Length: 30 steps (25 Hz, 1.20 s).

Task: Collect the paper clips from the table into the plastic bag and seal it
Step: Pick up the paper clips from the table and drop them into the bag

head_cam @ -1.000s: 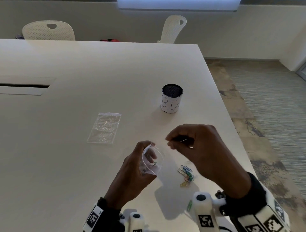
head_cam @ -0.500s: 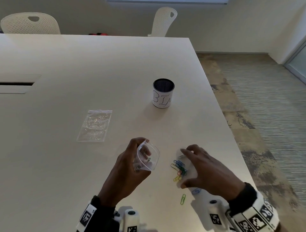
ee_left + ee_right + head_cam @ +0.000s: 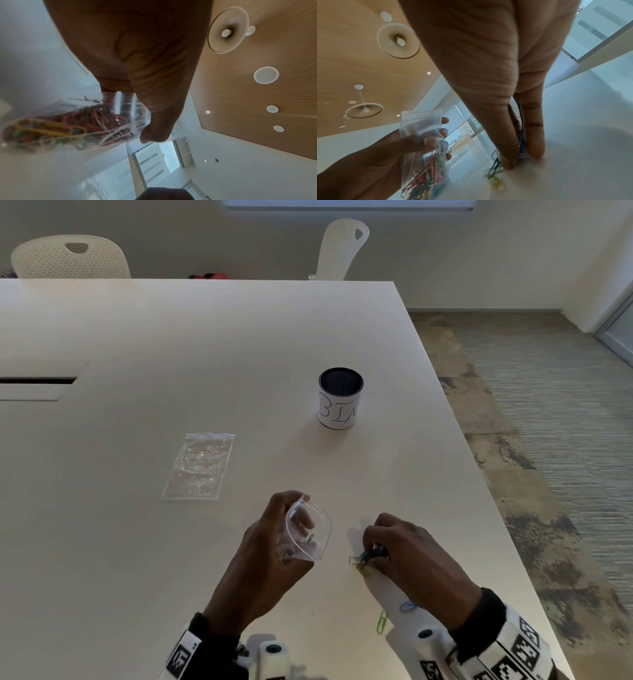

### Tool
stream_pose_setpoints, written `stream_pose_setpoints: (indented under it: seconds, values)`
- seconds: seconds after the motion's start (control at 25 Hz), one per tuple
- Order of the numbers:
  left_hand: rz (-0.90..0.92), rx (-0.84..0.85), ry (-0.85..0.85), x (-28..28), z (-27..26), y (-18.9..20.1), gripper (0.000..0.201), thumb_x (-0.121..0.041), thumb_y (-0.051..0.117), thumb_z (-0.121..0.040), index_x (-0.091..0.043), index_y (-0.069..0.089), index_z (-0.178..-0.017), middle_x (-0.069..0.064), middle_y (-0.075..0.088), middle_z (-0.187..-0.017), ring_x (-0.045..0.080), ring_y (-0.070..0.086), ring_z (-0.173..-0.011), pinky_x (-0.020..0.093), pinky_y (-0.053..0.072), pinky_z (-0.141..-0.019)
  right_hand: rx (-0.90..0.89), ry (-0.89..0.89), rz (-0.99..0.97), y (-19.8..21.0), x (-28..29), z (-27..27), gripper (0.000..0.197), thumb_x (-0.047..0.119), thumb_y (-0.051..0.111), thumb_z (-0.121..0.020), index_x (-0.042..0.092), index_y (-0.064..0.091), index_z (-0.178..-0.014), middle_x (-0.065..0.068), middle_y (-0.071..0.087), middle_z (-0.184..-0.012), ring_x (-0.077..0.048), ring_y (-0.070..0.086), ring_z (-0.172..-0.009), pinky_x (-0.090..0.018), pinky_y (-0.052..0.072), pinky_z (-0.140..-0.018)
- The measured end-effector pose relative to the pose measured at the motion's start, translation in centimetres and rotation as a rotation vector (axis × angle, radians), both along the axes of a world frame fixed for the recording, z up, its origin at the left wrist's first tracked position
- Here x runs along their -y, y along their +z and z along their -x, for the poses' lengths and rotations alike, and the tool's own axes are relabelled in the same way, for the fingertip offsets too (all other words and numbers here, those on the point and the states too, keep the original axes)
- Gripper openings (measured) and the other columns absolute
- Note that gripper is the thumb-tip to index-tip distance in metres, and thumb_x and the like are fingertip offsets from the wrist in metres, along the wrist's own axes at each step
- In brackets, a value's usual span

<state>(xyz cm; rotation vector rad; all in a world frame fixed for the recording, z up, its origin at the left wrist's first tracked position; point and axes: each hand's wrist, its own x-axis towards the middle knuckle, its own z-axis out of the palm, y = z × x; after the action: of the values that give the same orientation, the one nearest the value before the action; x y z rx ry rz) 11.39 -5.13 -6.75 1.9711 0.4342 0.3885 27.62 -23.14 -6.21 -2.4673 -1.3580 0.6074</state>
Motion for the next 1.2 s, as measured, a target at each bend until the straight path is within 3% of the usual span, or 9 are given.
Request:
stream_pose_setpoints:
  seconds: [0.16,0.28,0.48,0.6,0.72,0.88,0.96,1.04,1.2]
  values:
    - [0.013,0.000,0.003,0.0,0.0,0.0,0.062,-0.004,0.083,-0.082,-0.036,0.051,-0.126,-0.010,0.067,-0.104,0.014,0.067,-0.094,0.010,0.054,-0.070,0.002,0.020,-0.012,0.3,-0.1,-0.1,0.005,0.024,0.070,-0.096,0.024,0.073,-0.099,0.006,0.064,-0.107,-0.012,0.065,-0.088,-0.016,0.046,-0.071]
    - [0.002,0.003,0.002,0.0,0.1,-0.1,0.063,-0.004,0.083,-0.082,-0.036,0.051,-0.125,-0.011,0.067,-0.104,0.014,0.067,-0.095,0.010,0.054,-0.070,-0.022,0.016,-0.034,0.1,0.2,-0.5,0.008,0.020,0.069,-0.096,0.023,0.076,-0.096,0.005,0.069,-0.102,-0.012,0.068,-0.086,-0.025,0.055,-0.077]
    - [-0.008,-0.011,0.008,0.0,0.0,-0.2,0.064,-0.005,0.083,-0.081,-0.035,0.051,-0.127,-0.011,0.068,-0.104,0.013,0.068,-0.096,0.008,0.053,-0.072,-0.086,-0.028,-0.088,-0.1,0.9,-1.7,0.009,0.015,0.075,-0.092,0.022,0.081,-0.093,0.008,0.074,-0.093,-0.005,0.070,-0.080,-0.015,0.054,-0.074]
    - [-0.003,-0.016,0.014,0.0,0.1,-0.1,0.065,-0.003,0.082,-0.081,-0.035,0.051,-0.128,-0.011,0.067,-0.104,0.013,0.068,-0.096,0.008,0.053,-0.071,-0.253,-0.166,-0.243,0.9,1.4,-2.6,0.016,0.003,0.081,-0.085,0.019,0.082,-0.085,0.006,0.077,-0.079,-0.008,0.074,-0.069,-0.016,0.059,-0.071]
    - [-0.011,-0.021,0.013,0.2,0.1,0.0,0.064,-0.003,0.081,-0.082,-0.034,0.050,-0.128,-0.012,0.067,-0.104,0.013,0.068,-0.094,0.010,0.054,-0.071,-0.525,-0.326,-0.441,3.5,1.3,-2.3,0.015,-0.001,0.081,-0.083,0.014,0.082,-0.086,-0.004,0.081,-0.079,-0.020,0.077,-0.071,-0.030,0.064,-0.079]
    - [-0.035,-0.033,-0.003,0.4,-0.1,0.2,0.063,-0.005,0.081,-0.083,-0.033,0.049,-0.129,-0.010,0.067,-0.104,0.019,0.068,-0.085,0.026,0.059,-0.071,-0.696,-0.308,-0.612,6.6,-0.7,0.0,0.011,0.001,0.082,-0.082,0.010,0.082,-0.089,-0.010,0.080,-0.081,-0.030,0.076,-0.075,-0.036,0.063,-0.081]
    - [-0.032,-0.042,-0.013,0.4,-0.2,0.3,0.063,-0.006,0.082,-0.083,-0.031,0.049,-0.130,-0.009,0.069,-0.105,0.018,0.070,-0.085,0.025,0.061,-0.069,-0.634,-0.255,-0.632,7.0,-2.3,1.2,0.011,0.001,0.083,-0.082,0.009,0.082,-0.089,-0.007,0.080,-0.080,-0.024,0.076,-0.072,-0.034,0.064,-0.079]
    - [-0.026,-0.048,-0.014,0.5,-0.2,0.5,0.062,-0.007,0.082,-0.083,-0.030,0.049,-0.131,-0.010,0.072,-0.105,0.014,0.072,-0.088,0.017,0.058,-0.068,-0.464,-0.145,-0.596,6.5,-3.7,2.1,0.012,0.005,0.083,-0.083,0.014,0.082,-0.092,0.001,0.080,-0.084,-0.010,0.076,-0.074,-0.031,0.063,-0.079]
    - [-0.003,-0.038,0.010,0.5,0.0,0.7,0.059,-0.007,0.080,-0.083,-0.032,0.051,-0.128,-0.013,0.074,-0.100,0.009,0.072,-0.085,0.013,0.053,-0.064,-0.258,0.021,-0.510,6.3,-4.6,2.9,0.019,0.011,0.075,-0.091,0.025,0.081,-0.102,0.009,0.081,-0.094,-0.002,0.076,-0.084,-0.027,0.061,-0.081]
